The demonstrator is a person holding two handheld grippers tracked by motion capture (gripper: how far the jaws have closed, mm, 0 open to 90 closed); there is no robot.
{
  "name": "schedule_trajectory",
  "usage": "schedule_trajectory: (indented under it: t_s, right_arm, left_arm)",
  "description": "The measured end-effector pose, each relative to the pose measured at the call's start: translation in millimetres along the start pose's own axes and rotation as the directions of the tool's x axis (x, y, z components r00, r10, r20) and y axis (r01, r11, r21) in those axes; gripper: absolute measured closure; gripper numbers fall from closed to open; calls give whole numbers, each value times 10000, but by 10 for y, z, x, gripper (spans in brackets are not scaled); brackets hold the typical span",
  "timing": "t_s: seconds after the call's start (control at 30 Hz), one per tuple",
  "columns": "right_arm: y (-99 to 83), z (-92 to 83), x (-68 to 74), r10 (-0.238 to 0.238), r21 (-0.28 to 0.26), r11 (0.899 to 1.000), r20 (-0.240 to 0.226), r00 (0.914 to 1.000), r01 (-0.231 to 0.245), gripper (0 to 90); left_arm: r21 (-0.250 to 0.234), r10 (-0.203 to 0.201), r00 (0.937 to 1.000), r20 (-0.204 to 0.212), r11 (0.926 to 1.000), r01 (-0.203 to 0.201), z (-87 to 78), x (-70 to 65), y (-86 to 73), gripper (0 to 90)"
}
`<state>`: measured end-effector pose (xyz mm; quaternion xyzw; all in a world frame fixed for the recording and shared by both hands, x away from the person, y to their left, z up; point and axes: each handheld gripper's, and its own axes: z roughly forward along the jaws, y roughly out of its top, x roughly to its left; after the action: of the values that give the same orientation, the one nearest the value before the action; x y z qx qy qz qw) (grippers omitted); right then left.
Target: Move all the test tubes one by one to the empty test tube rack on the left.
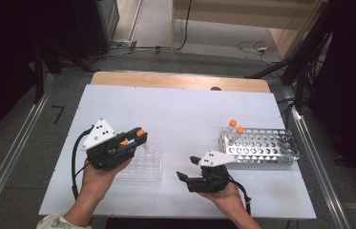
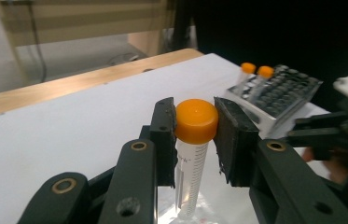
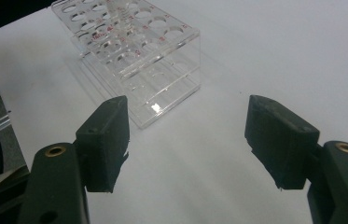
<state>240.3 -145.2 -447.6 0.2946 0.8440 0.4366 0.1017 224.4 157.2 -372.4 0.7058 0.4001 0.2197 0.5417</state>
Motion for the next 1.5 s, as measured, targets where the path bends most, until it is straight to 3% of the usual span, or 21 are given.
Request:
schedule_trajectory:
  t_s: [0.27,0.5,0.8,1.13,1.5]
  right_arm:
    - [-9,-7,-5,20,-1,10000,30,10000,-20,298]
    - [-13,-13,-6,21,-23,10000,11,10000,-21,302]
    - [-20,-11,-3,41,1,10000,-6,10000,-41,303]
    - [-27,-13,-5,6,59,10000,25,10000,-7,306]
    - [-31,-12,-10,6,59,10000,30,10000,-6,309]
  left_arm:
    - [-16,17,9956,-942,10000,-18,-38,166,-54,709]
    - [251,165,9907,-1349,9996,-132,20,238,-137,709]
    - [805,339,9892,-1424,9965,-225,121,261,-240,709]
    - [1590,437,9898,-1359,9870,-218,199,286,-320,706]
    - [1614,430,9906,-1299,9867,-216,203,281,-329,688]
